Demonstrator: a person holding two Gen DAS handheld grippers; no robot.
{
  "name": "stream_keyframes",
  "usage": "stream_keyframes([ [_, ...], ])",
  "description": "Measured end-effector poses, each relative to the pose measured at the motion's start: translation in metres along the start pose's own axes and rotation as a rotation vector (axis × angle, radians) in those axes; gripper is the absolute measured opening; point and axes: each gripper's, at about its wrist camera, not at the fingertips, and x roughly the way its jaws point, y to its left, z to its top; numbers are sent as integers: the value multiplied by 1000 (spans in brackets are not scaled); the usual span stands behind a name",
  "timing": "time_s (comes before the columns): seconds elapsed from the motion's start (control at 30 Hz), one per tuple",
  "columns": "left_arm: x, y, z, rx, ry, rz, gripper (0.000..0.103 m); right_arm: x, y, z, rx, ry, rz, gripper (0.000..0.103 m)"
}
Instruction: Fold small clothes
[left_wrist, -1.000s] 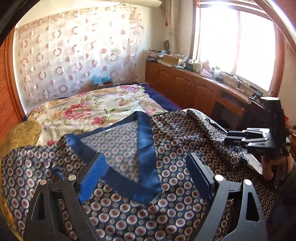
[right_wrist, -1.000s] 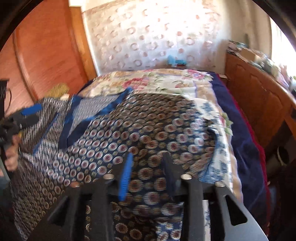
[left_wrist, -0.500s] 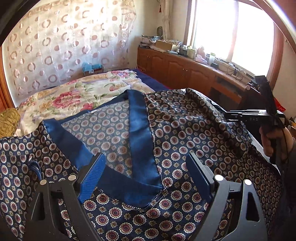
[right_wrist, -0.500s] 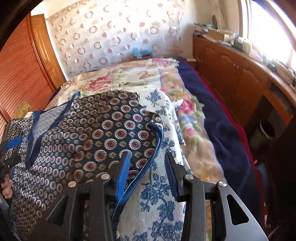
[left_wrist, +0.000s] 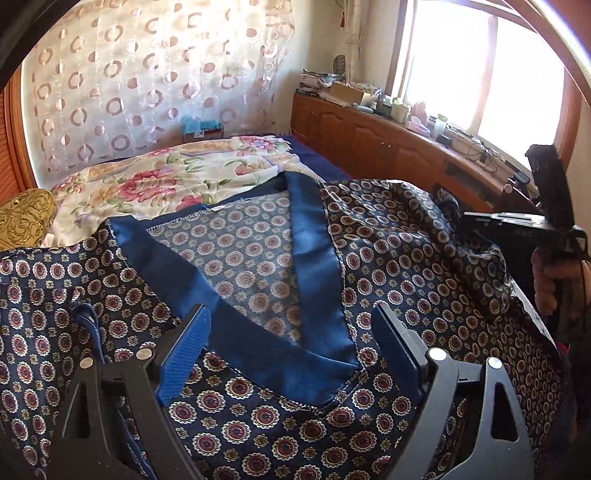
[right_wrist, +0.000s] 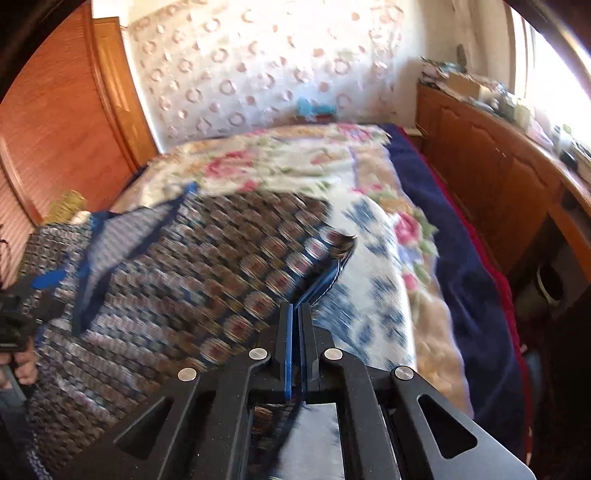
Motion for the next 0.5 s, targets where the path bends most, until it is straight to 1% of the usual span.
stream_keyframes([
  [0.1, -5, 2, 1, 1, -14, 8, 89, -3, 12, 7, -31, -17, 41, 2],
  [0.23, -11, 3, 1, -3, -31, 25, 89, -6, 35, 15, -65, -37, 140, 2],
  [0.33, -12, 8, 2, -13, -35, 25, 89, -1, 47, 16, -100, -27, 160, 2],
  [0.4, -13, 10, 2, -16, -37, 30, 89, 3, 51, 16, -125, -19, 153, 10],
  [0.47, -14, 12, 1, -19, -40, 33, 89, 3, 46, 16, -120, -24, 137, 36],
  [0.5, -14, 13, 1, -22, -41, 33, 89, 4, 45, 16, -109, -30, 142, 40],
])
